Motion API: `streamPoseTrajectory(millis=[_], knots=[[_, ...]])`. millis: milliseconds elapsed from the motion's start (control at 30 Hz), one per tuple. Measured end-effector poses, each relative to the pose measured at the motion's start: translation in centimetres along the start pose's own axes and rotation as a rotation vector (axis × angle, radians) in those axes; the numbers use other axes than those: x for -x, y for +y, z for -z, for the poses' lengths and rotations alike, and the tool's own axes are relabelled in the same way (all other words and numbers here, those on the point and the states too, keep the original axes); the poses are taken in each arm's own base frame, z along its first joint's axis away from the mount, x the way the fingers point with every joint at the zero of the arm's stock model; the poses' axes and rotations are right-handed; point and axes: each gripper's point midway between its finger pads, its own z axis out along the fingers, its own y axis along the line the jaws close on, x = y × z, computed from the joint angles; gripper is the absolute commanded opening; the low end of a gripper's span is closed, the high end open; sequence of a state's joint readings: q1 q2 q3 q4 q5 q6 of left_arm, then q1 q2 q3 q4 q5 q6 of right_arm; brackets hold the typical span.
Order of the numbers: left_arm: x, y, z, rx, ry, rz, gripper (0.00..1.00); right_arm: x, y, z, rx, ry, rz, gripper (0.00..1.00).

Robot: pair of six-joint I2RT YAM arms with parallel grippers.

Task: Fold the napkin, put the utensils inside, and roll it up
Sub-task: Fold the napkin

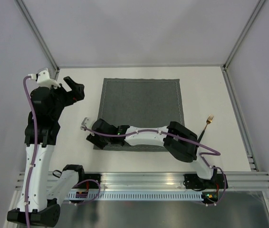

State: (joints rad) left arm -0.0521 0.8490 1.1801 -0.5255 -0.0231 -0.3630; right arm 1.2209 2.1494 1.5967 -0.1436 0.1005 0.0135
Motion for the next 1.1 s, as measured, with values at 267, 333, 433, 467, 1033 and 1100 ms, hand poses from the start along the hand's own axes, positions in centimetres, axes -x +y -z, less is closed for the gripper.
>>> streamPoseTrajectory(millis=[267,333,433,467,1033,1100], knots=[[0.1,0.0,0.0,0.002,0.0,-0.008,1.0,0.4,2.5,-2.1,-0.011,0.003,-0.017,0.53],[0.0,0.1,0.1,0.003,0.003,-0.012,1.0,0.0,3.2,-2.5,-0.013,0.017,-0.017,0.52],[-0.2,0.2,0.1,0.007,0.012,-0.016,1.0,-1.2,3.8,-2.8,-0.023,0.049,-0.013,0.52],[-0.2,0.2,0.1,0.007,0.012,-0.017,1.0,-1.5,4.0,-2.9,-0.025,0.057,-0.012,0.52],[0.1,0.1,0.6,0.003,0.0,-0.024,1.0,-2.5,3.9,-3.6,-0.059,0.088,-0.024,0.44],[0.1,0.1,0.6,0.003,0.001,-0.026,1.0,-2.5,3.9,-3.6,-0.056,0.088,-0.028,0.42]])
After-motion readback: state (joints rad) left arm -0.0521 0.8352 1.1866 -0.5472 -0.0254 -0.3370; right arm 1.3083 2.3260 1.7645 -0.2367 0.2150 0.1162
